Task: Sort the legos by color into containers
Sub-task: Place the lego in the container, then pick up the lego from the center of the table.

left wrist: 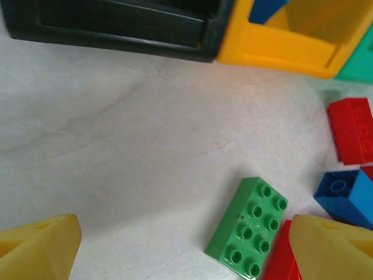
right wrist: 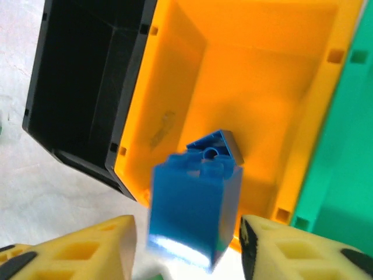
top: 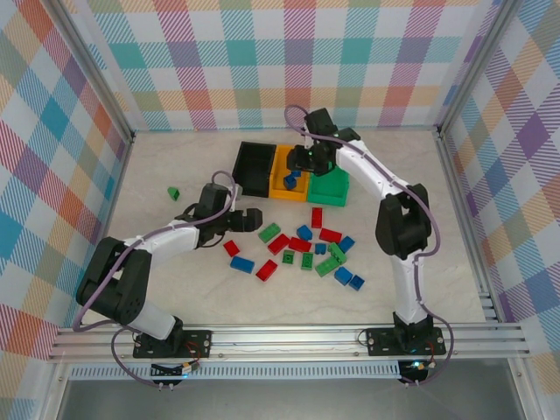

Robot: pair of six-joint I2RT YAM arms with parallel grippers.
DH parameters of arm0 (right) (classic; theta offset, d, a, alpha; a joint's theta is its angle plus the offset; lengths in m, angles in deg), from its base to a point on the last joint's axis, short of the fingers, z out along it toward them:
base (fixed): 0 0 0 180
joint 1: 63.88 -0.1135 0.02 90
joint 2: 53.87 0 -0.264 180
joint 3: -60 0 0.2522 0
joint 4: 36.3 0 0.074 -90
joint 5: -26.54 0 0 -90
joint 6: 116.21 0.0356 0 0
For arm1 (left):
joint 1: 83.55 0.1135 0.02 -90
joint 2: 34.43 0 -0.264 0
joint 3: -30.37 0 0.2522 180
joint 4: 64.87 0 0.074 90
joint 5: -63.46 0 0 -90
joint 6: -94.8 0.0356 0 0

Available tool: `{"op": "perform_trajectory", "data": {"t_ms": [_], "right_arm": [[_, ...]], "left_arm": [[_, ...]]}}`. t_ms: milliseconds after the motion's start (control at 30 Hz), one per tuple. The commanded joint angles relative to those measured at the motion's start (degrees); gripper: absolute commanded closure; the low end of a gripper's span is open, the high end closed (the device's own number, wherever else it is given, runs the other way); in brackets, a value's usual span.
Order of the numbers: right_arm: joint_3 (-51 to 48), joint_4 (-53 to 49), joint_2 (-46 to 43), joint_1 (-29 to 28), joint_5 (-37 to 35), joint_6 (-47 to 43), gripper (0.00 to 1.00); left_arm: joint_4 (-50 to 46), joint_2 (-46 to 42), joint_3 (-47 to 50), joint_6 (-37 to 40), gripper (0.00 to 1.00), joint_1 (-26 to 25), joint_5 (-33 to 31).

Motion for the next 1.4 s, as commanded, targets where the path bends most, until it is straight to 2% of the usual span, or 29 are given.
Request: {"op": "perform_trajectory", "data": {"t_ms": [0, 100, 267, 400, 533, 700, 867, 1167, 1367], "right_arm": [[2.4, -5.3, -0.8, -1.3, -1.1, -1.5, 0.45], [-4.0, -4.7, -4.9, -2.2, -2.5, -2.7, 0.45], [-22.3, -1.9, -15.8, -2.4, -3.4, -3.0, 0.45], [-34.2, -4.4, -23.9, -2.3, -7.8, -4.1, 0.45], [-43.5, -6.1, -30.5, -2.0, -11.4, -3.6, 0.45], [-52.3, -5.4, -34.2, -0.3, -10.6, 0.8, 0.45], [-56.2, -2.0, -33.0, 1.1, -8.6, 3.7, 0.46], [-55.9, 1.4, -28.8, 4.2, -4.6, 5.5, 0.46], [-58.3, 1.0, -29.2, 5.4, -8.4, 7.5, 0.44]], "left_arm": [[2.1, -0.8, 0.9, -2.1, 0.07, 1.3, 2.8], [2.3, -1.1, 1.1, -2.4, 0.07, 1.4, 2.9], [3.5, -0.6, 1.3, -3.1, 0.06, 1.4, 4.8], [4.2, -0.3, 1.4, -3.7, 0.06, 1.5, 5.3], [5.3, -0.4, 1.9, -4.5, 0.06, 1.6, 6.5], [5.5, -1.1, 2.3, -4.6, 0.06, 1.7, 6.4], [5.5, -1.3, 2.3, -4.7, 0.06, 1.7, 6.3], [4.6, -1.4, 1.9, -4.2, 0.05, 1.7, 6.1], [4.5, -1.9, 1.9, -4.3, 0.05, 1.7, 6.2]]}}
